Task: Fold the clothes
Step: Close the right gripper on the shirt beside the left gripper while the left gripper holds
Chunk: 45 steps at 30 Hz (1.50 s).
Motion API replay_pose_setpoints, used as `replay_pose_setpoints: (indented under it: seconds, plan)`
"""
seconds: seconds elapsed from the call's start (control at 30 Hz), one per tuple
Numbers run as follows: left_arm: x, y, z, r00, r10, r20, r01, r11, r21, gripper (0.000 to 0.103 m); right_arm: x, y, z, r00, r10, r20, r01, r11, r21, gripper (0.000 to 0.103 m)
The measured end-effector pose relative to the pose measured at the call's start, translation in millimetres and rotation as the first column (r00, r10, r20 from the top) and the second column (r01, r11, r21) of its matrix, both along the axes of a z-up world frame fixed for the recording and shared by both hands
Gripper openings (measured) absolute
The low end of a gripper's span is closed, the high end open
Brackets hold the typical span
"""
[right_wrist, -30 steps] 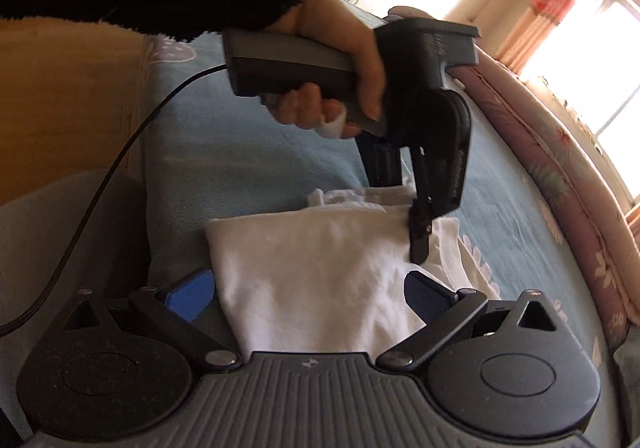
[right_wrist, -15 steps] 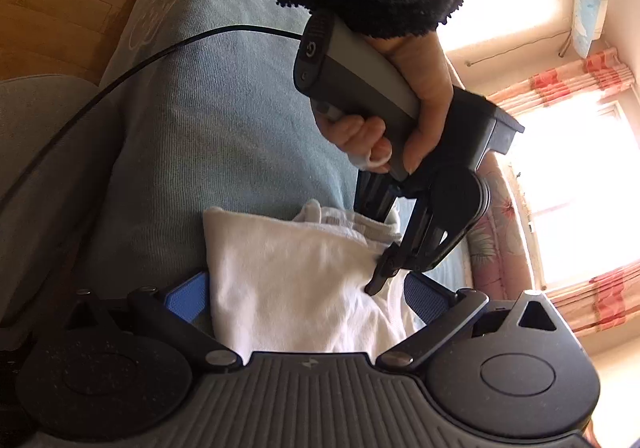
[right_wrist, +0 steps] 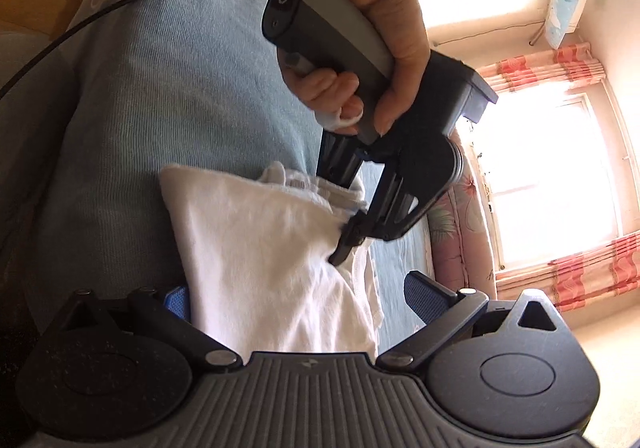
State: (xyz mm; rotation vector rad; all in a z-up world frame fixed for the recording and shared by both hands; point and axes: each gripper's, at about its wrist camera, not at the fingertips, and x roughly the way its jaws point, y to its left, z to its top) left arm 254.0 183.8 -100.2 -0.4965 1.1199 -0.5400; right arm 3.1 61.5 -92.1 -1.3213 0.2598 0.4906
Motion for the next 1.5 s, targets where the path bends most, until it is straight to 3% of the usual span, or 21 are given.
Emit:
replay_pose_setpoints:
  seconds: [0.43,0.6,0.77,0.87,0.93,1.03,1.1,1.17,1.23,1.5]
  plan:
    - [-2,0,-1,1.0,0.028,-0.002,-0.028,1.0,-0.003,0.016,-10,-2,-6,0.998,-0.038,0.058,0.036,0.999,0.023,0.103]
    - [-4,-2,1,0.999,0.035,0.001,-0.035,0.999,0.008,0.016,12,13,5,0.997,-0.073,-0.028,0.075,0.995,0.07,0.103]
    - [-5,-1,0,0.999,0.035,0.001,-0.035,0.999,0.005,0.016,2,5,1,0.993,-0.114,-0.005,0.114,0.989,0.089,0.103]
    - [-5,-3,1,0.999,0.034,0.003,-0.034,0.999,0.016,0.016,12,4,10,0.99,-0.123,-0.07,0.13,0.987,0.098,0.102]
    - [-4,-3,2,0.999,0.032,0.005,-0.032,0.999,0.022,0.016,8,3,7,0.992,-0.111,-0.058,0.116,0.989,0.091,0.1]
    - [-4,-3,1,0.999,0.035,0.002,-0.035,0.999,0.016,0.016,-10,6,-3,0.997,-0.066,-0.046,0.068,0.996,0.051,0.074]
    - [-4,-3,1,0.999,0.04,0.003,-0.04,0.999,0.016,0.016,-16,7,-7,0.993,-0.053,-0.101,0.059,0.997,0.051,0.033]
    - [-5,-3,2,0.999,0.045,0.006,-0.045,0.999,0.018,0.016,-16,10,-11,0.983,-0.042,-0.18,0.051,0.998,0.046,0.01]
    - [-6,-3,1,0.999,0.052,0.007,-0.052,0.999,0.015,0.016,-19,12,-15,0.988,-0.042,-0.15,0.047,0.998,0.032,0.01]
    - [-6,-6,4,0.998,0.06,0.013,-0.06,0.997,0.039,0.016,-9,7,-5,0.975,-0.055,-0.215,0.078,0.992,0.102,0.009]
